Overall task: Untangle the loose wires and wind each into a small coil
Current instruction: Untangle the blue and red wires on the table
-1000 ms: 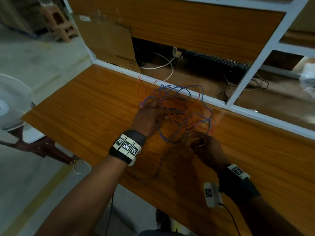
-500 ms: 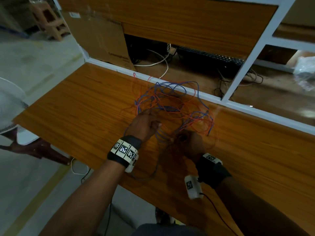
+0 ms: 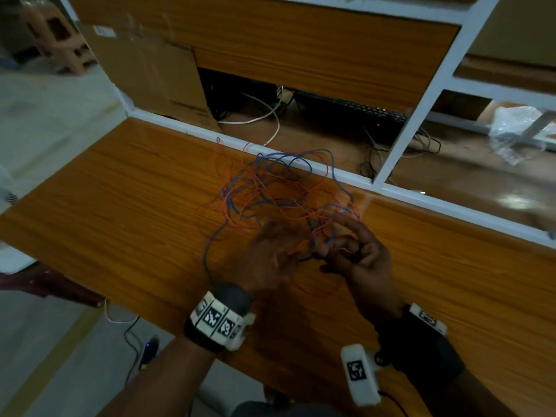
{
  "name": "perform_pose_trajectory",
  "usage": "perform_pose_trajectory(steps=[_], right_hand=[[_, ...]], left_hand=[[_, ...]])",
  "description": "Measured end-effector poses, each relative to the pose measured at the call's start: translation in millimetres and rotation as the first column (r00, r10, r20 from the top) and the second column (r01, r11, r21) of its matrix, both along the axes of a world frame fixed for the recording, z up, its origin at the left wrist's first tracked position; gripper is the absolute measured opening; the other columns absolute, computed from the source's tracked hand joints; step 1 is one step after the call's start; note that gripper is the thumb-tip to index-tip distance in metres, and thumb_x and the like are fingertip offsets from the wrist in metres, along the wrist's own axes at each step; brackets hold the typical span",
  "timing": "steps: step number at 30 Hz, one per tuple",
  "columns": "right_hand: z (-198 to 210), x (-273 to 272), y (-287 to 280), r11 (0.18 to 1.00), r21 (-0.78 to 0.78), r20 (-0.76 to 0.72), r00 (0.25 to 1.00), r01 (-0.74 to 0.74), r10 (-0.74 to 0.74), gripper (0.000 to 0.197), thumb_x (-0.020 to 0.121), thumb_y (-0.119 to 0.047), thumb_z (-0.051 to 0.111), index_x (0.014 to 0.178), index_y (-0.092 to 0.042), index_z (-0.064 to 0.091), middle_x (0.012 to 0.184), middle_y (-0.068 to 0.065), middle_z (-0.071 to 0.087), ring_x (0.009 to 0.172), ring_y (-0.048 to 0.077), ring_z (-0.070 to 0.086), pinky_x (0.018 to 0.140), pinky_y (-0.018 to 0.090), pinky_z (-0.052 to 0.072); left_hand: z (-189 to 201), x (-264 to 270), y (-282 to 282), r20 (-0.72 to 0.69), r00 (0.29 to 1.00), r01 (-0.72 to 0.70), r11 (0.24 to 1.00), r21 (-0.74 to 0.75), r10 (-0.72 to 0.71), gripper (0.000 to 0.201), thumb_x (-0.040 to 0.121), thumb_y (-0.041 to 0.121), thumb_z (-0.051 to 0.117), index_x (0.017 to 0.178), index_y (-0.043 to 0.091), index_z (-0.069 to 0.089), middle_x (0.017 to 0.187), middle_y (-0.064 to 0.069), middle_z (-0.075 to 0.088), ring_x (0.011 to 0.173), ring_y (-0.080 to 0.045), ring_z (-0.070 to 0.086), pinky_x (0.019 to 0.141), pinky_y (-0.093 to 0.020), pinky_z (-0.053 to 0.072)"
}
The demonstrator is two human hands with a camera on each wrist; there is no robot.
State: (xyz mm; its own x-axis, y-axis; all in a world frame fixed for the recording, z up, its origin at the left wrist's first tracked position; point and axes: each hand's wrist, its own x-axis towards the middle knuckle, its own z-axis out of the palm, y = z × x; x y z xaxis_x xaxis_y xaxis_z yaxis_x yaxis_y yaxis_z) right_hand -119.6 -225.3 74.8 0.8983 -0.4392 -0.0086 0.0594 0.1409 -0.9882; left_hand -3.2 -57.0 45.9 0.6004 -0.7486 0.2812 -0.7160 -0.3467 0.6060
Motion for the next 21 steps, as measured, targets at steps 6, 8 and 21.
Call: perform_pose_trajectory(steps=[6, 8, 21], right_hand=[[40.9, -16.1, -47.9, 0.981, 0.159, 0.155, 0.979, 0.109, -0.134, 0.032, 0.076, -0.018, 0.077, 0.107, -0.016, 0.076, 0.092, 0.003, 0.074, 0.088, 0.022, 0.072, 0.072, 0.030, 0.060], [54.6, -27.0, -71.6, 0.954, 0.233, 0.189, 0.954, 0.187, -0.233, 0.027, 0.078, -0.012, 0.075, 0.105, -0.017, 0.076, 0.089, 0.001, 0.072, 0.090, 0.022, 0.072, 0.074, 0.026, 0.060], [52.8, -62.6, -133.9, 0.427, -0.904, -0.220, 0.831, 0.023, -0.511, 0.063, 0.096, -0.064, 0.051, 0.143, -0.022, 0.052, 0.144, 0.013, 0.049, 0.103, 0.035, 0.064, 0.093, 0.045, 0.053]], left_hand=[[-11.0, -12.0, -5.3, -0.120, 0.988, -0.104, 0.993, -0.060, 0.097, 0.019, 0.088, 0.031, 0.072, 0.101, 0.018, 0.077, 0.100, 0.004, 0.071, 0.094, -0.005, 0.062, 0.083, -0.003, 0.040], [-20.8, -1.0, -1.2, -0.081, 0.988, -0.137, 0.990, -0.037, 0.134, 0.027, 0.090, 0.037, 0.061, 0.096, 0.016, 0.075, 0.097, -0.003, 0.073, 0.092, -0.019, 0.066, 0.083, -0.027, 0.052], [50.7, 18.1, -60.5, 0.070, 0.994, -0.073, 0.993, -0.094, 0.079, 0.031, 0.094, 0.032, 0.058, 0.117, 0.019, 0.075, 0.111, -0.004, 0.074, 0.100, -0.023, 0.069, 0.086, -0.030, 0.054]])
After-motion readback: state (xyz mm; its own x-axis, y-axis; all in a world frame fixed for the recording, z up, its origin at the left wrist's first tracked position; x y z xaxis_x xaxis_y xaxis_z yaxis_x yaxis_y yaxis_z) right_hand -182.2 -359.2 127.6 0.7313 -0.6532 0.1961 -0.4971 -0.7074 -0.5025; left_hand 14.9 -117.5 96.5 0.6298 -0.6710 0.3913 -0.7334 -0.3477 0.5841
